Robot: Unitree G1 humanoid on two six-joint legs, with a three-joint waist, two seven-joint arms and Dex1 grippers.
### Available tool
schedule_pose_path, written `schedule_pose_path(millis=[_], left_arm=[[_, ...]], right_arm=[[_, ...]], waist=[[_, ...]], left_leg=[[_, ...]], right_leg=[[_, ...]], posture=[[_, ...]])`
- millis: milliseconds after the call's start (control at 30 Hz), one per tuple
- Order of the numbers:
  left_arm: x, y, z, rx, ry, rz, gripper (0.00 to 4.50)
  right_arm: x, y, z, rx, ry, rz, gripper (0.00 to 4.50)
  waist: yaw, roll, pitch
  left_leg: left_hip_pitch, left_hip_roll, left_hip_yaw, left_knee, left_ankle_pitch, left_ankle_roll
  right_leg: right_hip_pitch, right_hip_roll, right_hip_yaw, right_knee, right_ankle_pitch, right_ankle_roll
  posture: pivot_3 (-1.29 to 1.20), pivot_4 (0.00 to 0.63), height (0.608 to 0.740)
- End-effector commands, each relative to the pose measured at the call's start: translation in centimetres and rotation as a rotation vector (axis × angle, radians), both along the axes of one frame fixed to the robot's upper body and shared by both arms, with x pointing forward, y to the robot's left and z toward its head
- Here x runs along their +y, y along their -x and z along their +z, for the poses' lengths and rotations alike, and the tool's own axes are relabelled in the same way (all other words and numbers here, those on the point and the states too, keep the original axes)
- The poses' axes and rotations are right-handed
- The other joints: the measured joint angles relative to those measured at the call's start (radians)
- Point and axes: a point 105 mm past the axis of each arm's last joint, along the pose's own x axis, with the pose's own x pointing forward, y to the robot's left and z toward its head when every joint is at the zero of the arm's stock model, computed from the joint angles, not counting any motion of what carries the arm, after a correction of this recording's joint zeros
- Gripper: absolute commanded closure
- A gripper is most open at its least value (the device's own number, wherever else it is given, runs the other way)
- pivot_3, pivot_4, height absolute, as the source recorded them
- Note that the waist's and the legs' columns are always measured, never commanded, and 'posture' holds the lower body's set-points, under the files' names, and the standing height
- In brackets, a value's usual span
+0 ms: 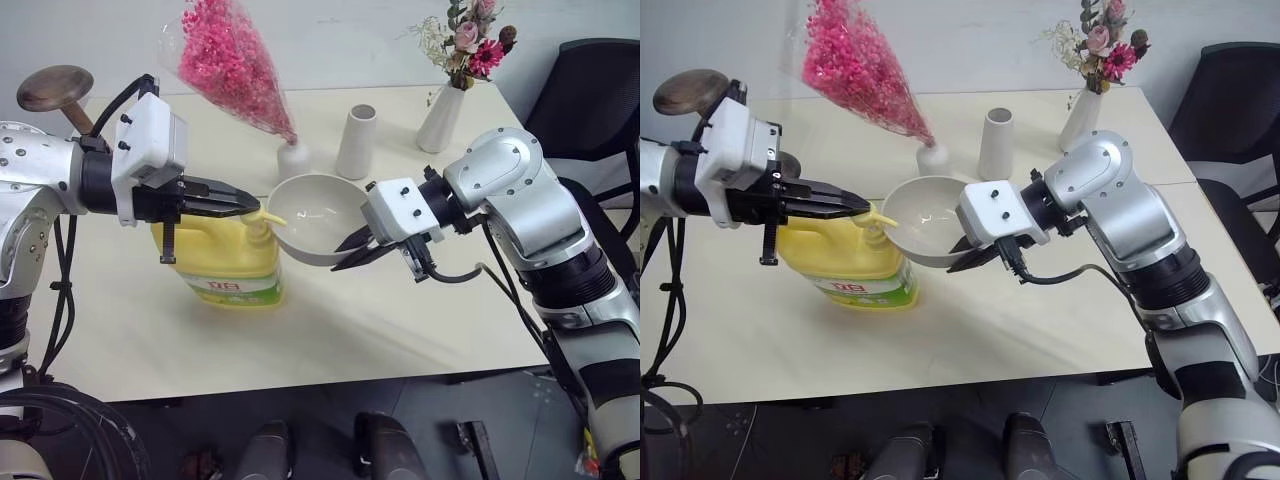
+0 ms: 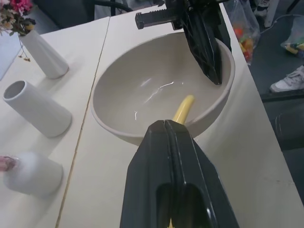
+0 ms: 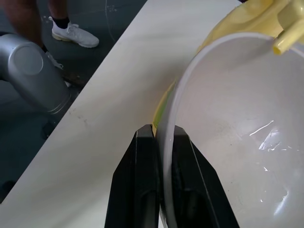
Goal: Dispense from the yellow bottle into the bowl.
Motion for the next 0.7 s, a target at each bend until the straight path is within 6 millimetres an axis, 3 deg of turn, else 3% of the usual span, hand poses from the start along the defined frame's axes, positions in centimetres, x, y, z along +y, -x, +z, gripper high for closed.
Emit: schedule_pose_path(millis=[33,300,700], left_arm=[[-0.1,0.0,-2.6,0.063,-0.114,-0.015,4.48],[0.4,0.4,-5.0,0.116,-0.247,-0.046,4.48],[1.3,-1.3,-7.7,0.099,-0.361,0.001,4.48]], right_arm=[[0.0,1.5,1.3,-0.048,0.014,0.094,4.50],[0.0,1.6,1.0,-0.063,0.028,0.120,4.50],[0.5,2.1,0.3,-0.089,0.042,0.168,4.50]], waist=[[0.000,0.000,0.000],[0.000,0.000,0.000],[0.000,0.003,-0.004]], left_leg=[[0.001,0.000,0.000,0.000,0.000,0.000],[0.003,0.000,0.001,0.000,0.000,0.000],[0.011,0.000,0.003,0.000,0.000,0.000]], right_leg=[[0.000,0.000,0.000,0.000,0.000,0.000],[0.001,0.000,0.002,0.002,0.000,0.000],[0.007,0.000,0.004,0.003,0.000,0.000]], posture=[[0.00,0.150,0.740],[0.00,0.150,0.740],[0.00,0.150,0.740]])
